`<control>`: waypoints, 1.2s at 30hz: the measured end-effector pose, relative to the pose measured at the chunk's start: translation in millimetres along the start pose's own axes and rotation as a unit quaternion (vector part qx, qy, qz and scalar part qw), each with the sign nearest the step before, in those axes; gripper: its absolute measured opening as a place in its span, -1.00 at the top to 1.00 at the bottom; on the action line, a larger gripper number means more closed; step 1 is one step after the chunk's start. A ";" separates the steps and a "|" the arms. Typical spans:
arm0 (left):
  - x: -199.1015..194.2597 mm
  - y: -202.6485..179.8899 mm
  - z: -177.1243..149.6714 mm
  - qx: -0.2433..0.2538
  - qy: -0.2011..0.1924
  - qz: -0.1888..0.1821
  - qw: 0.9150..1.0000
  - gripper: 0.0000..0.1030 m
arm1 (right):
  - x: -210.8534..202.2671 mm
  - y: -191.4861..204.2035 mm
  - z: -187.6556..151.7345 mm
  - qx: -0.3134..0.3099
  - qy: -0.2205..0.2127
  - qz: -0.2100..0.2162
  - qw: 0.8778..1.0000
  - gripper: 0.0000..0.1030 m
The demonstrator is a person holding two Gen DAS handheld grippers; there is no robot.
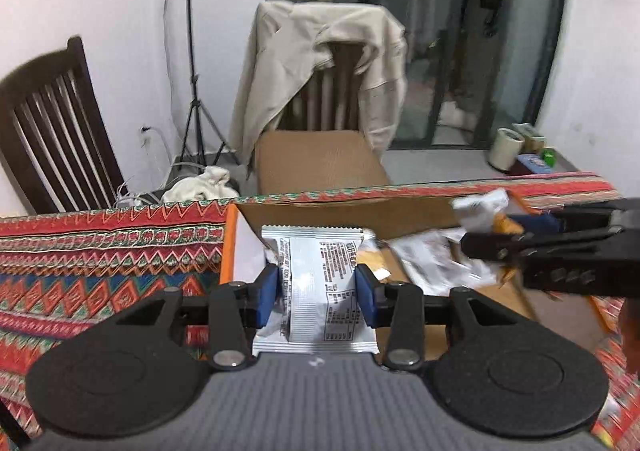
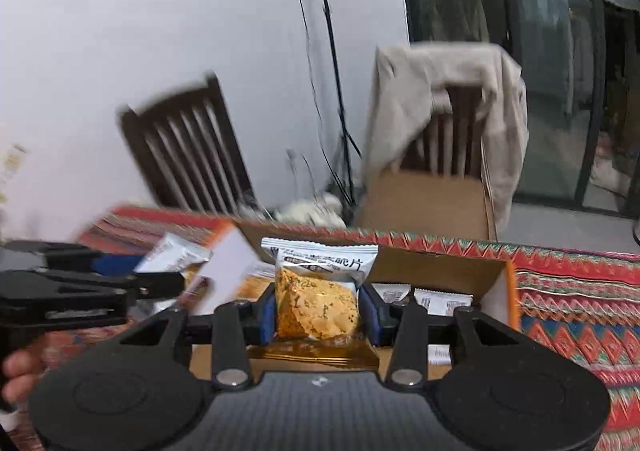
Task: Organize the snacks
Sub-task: 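Lift both held packets toward the cardboard box, then open both tools to drop the packets into the cardboard box, then withdraw both open tools from the box back toward the snack pile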
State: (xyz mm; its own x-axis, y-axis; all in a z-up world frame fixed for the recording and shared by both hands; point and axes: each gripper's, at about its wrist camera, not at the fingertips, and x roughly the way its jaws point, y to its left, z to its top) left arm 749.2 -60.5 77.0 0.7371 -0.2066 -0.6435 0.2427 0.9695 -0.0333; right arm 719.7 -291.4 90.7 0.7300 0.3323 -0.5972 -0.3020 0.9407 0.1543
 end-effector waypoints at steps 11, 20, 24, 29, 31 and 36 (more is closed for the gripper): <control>61.2 9.9 -3.6 0.009 0.023 -0.006 1.000 -0.39 | 127.4 -3.0 7.0 0.016 0.079 -0.023 0.997 -0.38; 38.6 13.7 -5.0 -0.015 0.019 -0.009 1.000 -0.38 | 116.4 -18.9 -1.5 0.056 0.068 -0.029 0.996 -0.39; -14.4 17.8 5.6 -0.027 0.001 -0.017 0.999 -0.38 | 60.8 -12.5 14.6 0.037 0.040 -0.028 0.998 -0.39; -108.6 10.4 16.9 -0.021 -0.028 -0.012 0.999 -0.45 | -34.8 -8.2 31.9 0.020 0.001 -0.038 0.999 -0.43; -148.5 2.2 15.2 -0.012 -0.033 -0.007 0.999 -0.49 | -73.9 -6.5 33.3 0.014 -0.009 -0.039 0.999 -0.46; -236.8 -12.6 -3.2 -0.007 -0.055 -0.014 0.998 -0.59 | -173.8 5.0 21.3 -0.013 -0.042 -0.049 0.998 -0.68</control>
State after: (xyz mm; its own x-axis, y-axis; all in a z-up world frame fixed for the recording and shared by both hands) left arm 569.5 -23.4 227.3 0.7956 -0.2459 -0.5537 0.2555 0.9649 -0.0614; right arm 604.4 -343.0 212.0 0.8053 0.2448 -0.5400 -0.2421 0.9672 0.0775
